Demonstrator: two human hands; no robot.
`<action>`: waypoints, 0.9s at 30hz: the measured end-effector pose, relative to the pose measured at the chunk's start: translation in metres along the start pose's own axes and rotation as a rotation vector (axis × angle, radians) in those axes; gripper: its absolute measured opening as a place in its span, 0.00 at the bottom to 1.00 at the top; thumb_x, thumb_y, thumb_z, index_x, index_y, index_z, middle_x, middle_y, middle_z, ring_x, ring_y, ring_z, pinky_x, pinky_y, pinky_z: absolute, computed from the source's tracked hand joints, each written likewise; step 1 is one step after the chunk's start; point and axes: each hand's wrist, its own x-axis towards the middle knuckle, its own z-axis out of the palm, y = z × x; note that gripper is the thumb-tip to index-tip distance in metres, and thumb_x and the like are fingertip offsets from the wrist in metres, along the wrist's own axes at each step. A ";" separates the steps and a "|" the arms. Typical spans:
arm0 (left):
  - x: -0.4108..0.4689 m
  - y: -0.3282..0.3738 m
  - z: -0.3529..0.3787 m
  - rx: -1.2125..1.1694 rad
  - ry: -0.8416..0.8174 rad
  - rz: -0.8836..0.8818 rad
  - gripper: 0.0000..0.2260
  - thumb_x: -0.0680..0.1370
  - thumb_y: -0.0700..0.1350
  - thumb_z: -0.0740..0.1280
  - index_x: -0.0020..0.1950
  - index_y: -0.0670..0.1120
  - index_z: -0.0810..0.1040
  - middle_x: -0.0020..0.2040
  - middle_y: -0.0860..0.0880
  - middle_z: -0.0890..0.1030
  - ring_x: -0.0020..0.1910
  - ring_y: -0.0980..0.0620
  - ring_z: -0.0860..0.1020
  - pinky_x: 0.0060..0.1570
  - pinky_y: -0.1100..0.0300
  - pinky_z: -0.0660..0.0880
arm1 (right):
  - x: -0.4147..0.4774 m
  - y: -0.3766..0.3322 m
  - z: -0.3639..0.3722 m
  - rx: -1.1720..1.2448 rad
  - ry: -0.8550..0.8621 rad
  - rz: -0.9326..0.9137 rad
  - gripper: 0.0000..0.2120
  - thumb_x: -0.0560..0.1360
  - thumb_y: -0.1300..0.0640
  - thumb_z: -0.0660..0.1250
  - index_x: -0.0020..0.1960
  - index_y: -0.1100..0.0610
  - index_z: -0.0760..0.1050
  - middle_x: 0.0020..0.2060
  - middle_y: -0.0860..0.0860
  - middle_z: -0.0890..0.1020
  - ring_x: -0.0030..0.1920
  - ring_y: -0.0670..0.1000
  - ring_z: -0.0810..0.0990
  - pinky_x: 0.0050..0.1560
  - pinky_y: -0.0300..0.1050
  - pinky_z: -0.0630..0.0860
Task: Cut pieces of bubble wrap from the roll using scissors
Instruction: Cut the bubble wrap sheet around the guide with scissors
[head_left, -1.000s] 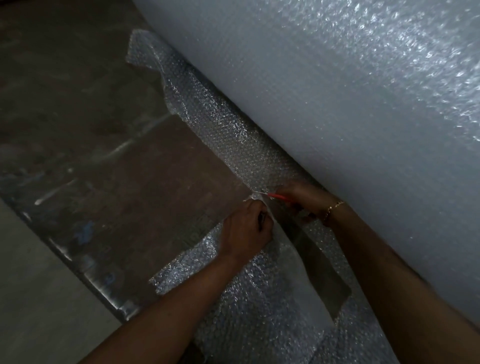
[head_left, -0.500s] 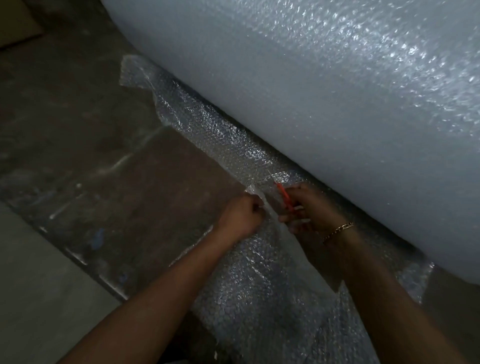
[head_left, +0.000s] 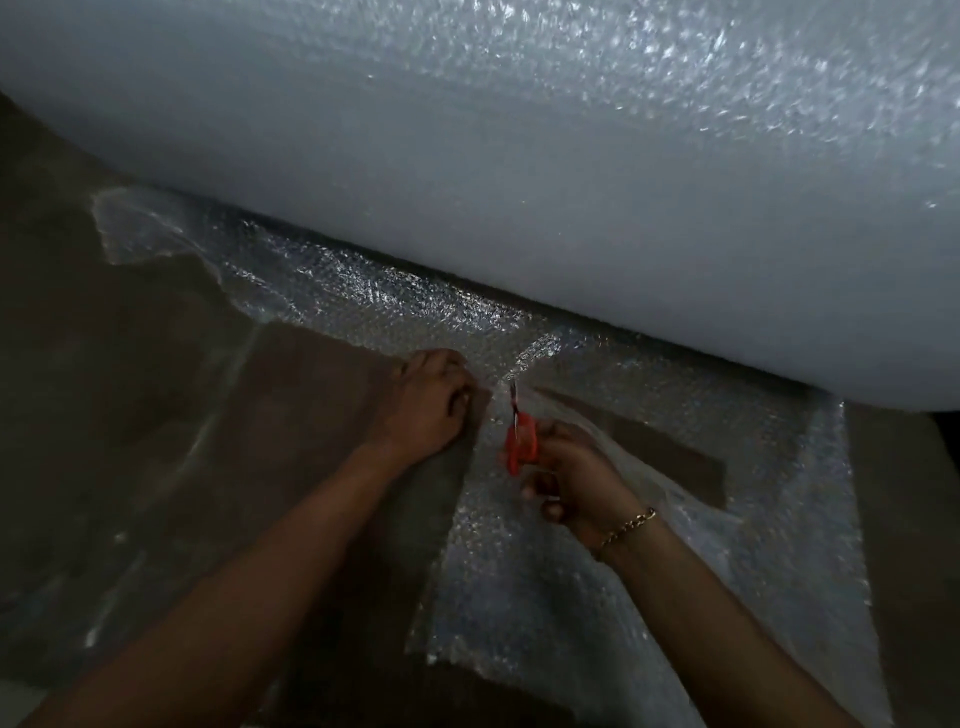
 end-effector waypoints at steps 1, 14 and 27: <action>0.002 -0.004 0.000 0.000 -0.023 0.042 0.15 0.76 0.50 0.63 0.58 0.50 0.82 0.65 0.50 0.77 0.66 0.46 0.73 0.60 0.51 0.67 | 0.003 0.003 0.010 0.038 0.042 -0.004 0.07 0.78 0.59 0.64 0.55 0.53 0.75 0.47 0.56 0.83 0.25 0.47 0.76 0.22 0.31 0.58; 0.023 -0.031 0.004 -0.041 -0.016 0.263 0.12 0.76 0.46 0.65 0.57 0.49 0.82 0.57 0.50 0.82 0.57 0.45 0.77 0.54 0.50 0.69 | 0.014 0.020 0.076 0.281 0.241 -0.040 0.08 0.81 0.59 0.60 0.59 0.53 0.72 0.50 0.53 0.87 0.35 0.51 0.82 0.28 0.37 0.67; 0.045 -0.032 0.005 -0.131 0.080 0.337 0.08 0.76 0.43 0.66 0.54 0.45 0.79 0.51 0.46 0.80 0.51 0.43 0.77 0.50 0.49 0.73 | 0.023 0.019 0.095 0.386 0.190 0.015 0.15 0.78 0.44 0.64 0.61 0.51 0.72 0.45 0.51 0.83 0.32 0.46 0.78 0.28 0.36 0.69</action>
